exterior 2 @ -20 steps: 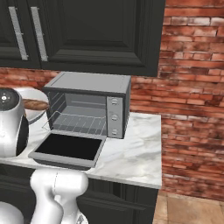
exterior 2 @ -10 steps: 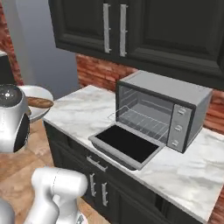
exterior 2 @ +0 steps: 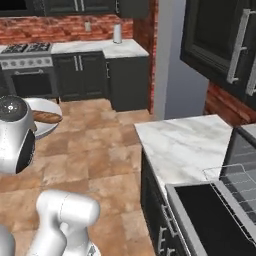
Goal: Pick up the heated bread from the toaster oven and place it in the bowl. Then move the bread bowl to the dining counter.
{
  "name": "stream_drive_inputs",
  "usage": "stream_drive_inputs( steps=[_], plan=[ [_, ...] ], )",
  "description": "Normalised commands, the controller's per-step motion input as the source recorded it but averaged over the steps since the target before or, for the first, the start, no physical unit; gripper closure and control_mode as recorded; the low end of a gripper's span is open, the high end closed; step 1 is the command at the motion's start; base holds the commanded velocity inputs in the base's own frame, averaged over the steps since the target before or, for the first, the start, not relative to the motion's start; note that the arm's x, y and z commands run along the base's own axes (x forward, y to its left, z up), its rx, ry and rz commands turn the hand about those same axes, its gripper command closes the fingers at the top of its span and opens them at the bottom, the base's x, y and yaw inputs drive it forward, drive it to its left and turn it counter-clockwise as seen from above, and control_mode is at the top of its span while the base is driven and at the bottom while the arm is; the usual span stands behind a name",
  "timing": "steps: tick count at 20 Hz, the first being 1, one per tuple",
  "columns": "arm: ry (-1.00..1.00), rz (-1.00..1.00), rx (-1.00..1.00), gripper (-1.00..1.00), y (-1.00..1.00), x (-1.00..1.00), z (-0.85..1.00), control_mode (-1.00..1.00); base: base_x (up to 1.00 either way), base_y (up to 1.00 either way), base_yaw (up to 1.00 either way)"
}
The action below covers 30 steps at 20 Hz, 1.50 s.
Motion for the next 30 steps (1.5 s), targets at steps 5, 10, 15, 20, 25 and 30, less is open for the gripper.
stream_drive_inputs(
  steps=[5,10,15,20,25,30],
  plan=[
    [0.00,0.00,0.00,1.00,0.00,0.00,0.00,1.00,0.21,0.23,0.90],
    [0.00,0.00,0.00,1.00,0.00,0.00,0.00,1.00,0.42,0.38,0.81],
    [0.00,0.00,0.00,1.00,0.00,0.00,0.00,1.00,0.70,0.57,0.69],
    [0.00,0.00,0.00,1.00,0.00,0.00,0.00,1.00,0.94,0.36,0.65],
    [0.00,0.00,0.00,1.00,0.00,0.00,0.00,1.00,1.00,0.10,0.61],
    [0.00,0.00,0.00,1.00,0.00,0.00,0.00,1.00,1.00,-0.12,0.62]
  ],
)
